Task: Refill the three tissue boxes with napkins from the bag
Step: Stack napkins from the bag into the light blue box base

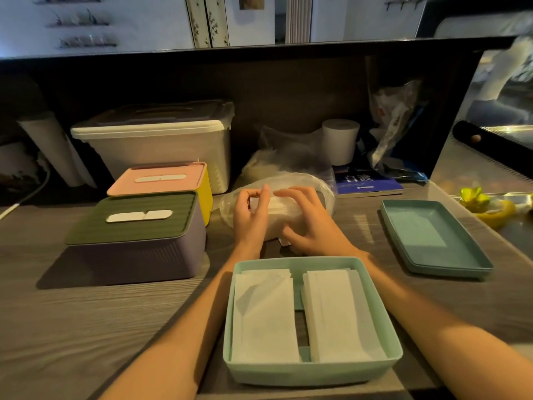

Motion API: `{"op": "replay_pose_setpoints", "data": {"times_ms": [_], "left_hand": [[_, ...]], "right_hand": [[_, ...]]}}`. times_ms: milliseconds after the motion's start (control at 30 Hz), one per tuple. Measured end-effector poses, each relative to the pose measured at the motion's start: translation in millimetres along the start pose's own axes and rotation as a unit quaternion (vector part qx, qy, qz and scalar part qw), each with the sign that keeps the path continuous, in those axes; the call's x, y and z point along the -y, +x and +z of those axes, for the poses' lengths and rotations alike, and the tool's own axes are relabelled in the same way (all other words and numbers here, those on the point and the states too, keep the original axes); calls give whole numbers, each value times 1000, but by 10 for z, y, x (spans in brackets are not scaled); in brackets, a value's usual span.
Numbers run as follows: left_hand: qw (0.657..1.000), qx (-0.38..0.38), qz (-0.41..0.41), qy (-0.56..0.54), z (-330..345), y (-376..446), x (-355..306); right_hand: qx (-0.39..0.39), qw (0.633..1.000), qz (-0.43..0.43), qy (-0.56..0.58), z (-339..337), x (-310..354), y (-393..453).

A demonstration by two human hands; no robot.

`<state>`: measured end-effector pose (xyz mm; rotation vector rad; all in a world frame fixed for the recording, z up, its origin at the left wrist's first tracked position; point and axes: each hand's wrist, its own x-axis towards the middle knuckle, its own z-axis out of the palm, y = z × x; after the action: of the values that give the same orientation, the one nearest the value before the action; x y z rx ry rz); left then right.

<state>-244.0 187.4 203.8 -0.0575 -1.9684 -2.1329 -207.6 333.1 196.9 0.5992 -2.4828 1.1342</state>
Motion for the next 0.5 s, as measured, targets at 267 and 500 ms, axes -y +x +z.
{"op": "replay_pose_setpoints", "data": {"times_ms": [267,500], "left_hand": [[999,-27,-10,24,5,34,11],[987,78,56,132,-143,72,-98]], "right_hand": [[-57,985,39,160,102,58,93],[-11,998,46,30,-101,-98,50]]}}
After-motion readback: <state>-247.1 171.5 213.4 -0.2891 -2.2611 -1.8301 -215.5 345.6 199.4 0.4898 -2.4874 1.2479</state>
